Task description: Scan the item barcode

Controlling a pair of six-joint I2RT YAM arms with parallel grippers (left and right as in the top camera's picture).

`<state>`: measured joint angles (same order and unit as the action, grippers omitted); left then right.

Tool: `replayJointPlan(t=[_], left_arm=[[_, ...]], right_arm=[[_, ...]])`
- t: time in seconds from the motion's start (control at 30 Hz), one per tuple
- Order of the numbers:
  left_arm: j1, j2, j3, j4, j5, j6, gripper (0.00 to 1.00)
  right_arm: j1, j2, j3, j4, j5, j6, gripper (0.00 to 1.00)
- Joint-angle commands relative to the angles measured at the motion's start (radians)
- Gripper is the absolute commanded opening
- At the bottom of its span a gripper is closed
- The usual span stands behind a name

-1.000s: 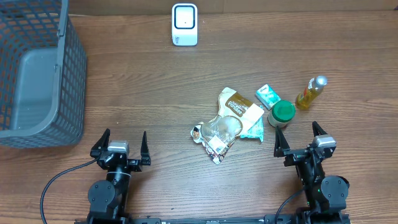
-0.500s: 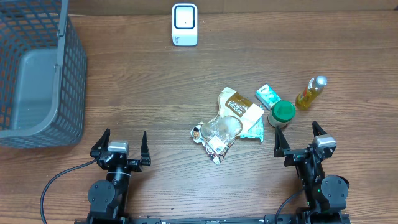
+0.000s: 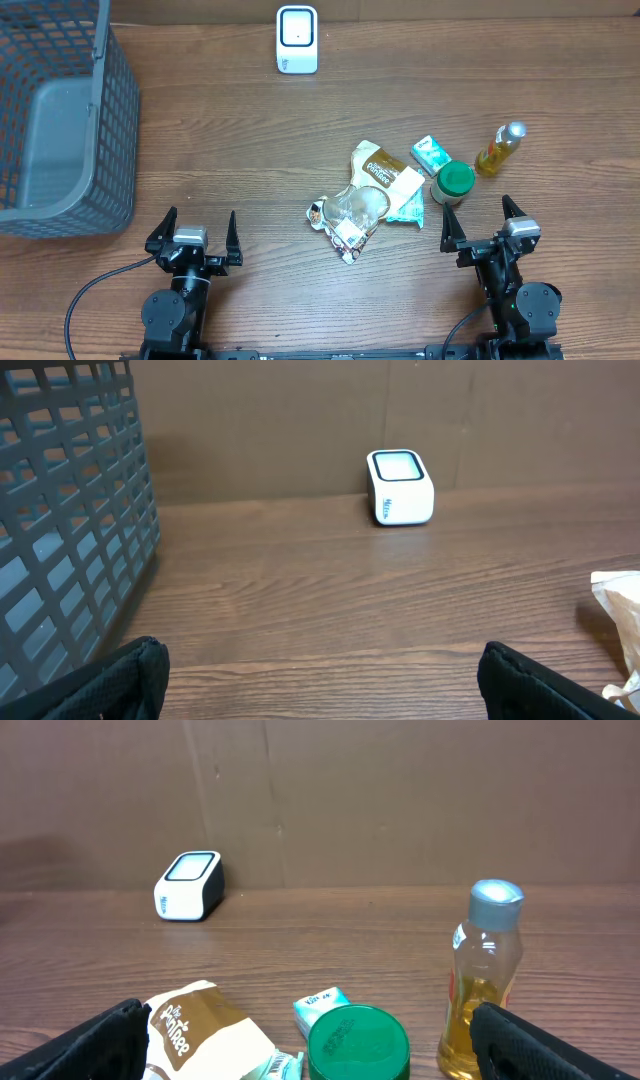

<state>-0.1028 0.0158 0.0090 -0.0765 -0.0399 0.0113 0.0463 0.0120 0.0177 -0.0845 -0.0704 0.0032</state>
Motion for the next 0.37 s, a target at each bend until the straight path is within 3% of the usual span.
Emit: replayJointPlan(t=[0.0,0.33], left_arm=[[0.006,-0.011,-0.004,0.001,0.007,0.019,1.0],[0.006,-0.011,-0.004,0.002,0.007,0.019,1.0]], right_arm=[[-0.004,-0.009,-0.01,0.004,0.009,-0.005,1.0],[-0.004,-0.009,-0.01,0.004,0.009,-0.005,1.0]])
